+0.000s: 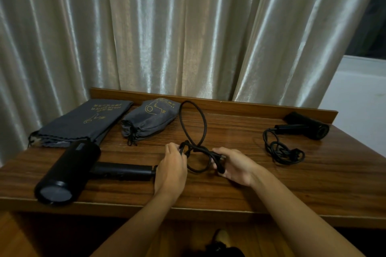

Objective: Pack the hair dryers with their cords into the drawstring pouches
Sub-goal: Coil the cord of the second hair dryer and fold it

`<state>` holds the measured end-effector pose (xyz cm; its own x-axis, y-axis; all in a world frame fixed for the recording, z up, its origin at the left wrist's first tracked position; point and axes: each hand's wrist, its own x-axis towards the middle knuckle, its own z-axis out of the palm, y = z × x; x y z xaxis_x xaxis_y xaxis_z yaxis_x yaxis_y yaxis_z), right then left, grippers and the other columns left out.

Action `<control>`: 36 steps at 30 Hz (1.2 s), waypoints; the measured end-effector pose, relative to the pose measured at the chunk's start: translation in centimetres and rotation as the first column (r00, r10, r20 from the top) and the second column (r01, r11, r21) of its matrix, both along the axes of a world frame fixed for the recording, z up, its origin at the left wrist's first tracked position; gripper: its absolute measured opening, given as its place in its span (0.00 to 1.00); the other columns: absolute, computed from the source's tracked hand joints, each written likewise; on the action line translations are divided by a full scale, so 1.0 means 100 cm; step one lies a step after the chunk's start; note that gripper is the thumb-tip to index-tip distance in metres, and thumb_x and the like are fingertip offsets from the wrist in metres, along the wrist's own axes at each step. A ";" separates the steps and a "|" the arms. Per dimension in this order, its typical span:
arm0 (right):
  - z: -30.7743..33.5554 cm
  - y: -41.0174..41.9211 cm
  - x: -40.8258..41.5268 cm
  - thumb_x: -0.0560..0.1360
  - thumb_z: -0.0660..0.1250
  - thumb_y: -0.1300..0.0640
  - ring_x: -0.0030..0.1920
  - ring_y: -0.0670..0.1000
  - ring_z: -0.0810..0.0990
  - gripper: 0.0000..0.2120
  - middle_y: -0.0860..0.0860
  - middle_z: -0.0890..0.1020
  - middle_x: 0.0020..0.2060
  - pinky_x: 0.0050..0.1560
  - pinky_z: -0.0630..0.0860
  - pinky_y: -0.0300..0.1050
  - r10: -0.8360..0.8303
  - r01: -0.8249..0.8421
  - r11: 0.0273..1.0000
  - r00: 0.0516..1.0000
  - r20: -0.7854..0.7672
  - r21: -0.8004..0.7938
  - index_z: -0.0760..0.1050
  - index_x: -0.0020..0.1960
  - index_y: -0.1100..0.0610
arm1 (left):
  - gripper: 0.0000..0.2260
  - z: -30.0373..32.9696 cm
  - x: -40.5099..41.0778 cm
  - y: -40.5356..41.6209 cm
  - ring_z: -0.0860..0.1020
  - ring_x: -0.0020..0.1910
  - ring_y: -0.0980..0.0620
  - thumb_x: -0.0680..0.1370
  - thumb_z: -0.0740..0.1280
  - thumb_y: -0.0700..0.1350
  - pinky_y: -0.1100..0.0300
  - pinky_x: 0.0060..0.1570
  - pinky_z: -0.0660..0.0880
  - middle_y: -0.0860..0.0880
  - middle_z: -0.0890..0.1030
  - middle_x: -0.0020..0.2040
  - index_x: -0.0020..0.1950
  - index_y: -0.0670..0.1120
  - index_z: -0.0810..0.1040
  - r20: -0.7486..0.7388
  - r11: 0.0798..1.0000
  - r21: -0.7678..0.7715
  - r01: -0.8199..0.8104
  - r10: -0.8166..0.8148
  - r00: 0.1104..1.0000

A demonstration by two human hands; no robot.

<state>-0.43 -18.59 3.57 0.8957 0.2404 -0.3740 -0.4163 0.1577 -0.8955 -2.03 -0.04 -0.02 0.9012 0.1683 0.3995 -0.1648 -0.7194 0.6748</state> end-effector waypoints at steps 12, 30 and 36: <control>-0.020 -0.046 -0.004 0.79 0.66 0.56 0.32 0.46 0.78 0.07 0.55 0.83 0.40 0.29 0.74 0.38 -0.385 0.479 0.841 0.856 0.345 -0.252 0.81 0.53 0.57 | 0.05 0.001 -0.001 -0.001 0.72 0.38 0.54 0.82 0.60 0.47 0.59 0.36 0.67 0.53 0.74 0.46 0.51 0.50 0.63 -0.040 0.998 0.041 -0.041 0.043 0.998; -0.038 -0.037 -0.011 0.78 0.58 0.37 0.40 0.47 0.80 0.20 0.46 0.81 0.40 0.36 0.73 0.40 0.355 0.708 -0.014 0.663 0.659 -0.706 0.79 0.52 0.51 | 0.06 -0.006 0.004 -0.004 0.75 0.33 0.54 0.81 0.58 0.51 0.63 0.26 0.64 0.50 0.74 0.49 0.51 0.50 0.63 -0.009 0.967 0.246 -0.068 0.072 0.997; -0.029 -0.037 -0.005 0.74 0.68 0.41 0.41 0.43 0.78 0.09 0.42 0.79 0.39 0.40 0.75 0.43 0.246 0.523 0.216 0.788 0.565 -0.824 0.75 0.45 0.45 | 0.14 -0.010 0.005 -0.002 0.80 0.41 0.50 0.82 0.55 0.51 0.60 0.33 0.70 0.50 0.72 0.58 0.66 0.49 0.66 0.008 0.945 0.326 -0.032 0.031 0.999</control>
<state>-0.93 -22.27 0.71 0.9529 -0.0816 0.2919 0.0449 -0.9144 -0.4024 -1.56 -0.20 -1.02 0.8963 0.0566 0.4399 -0.1400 -0.9049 0.4019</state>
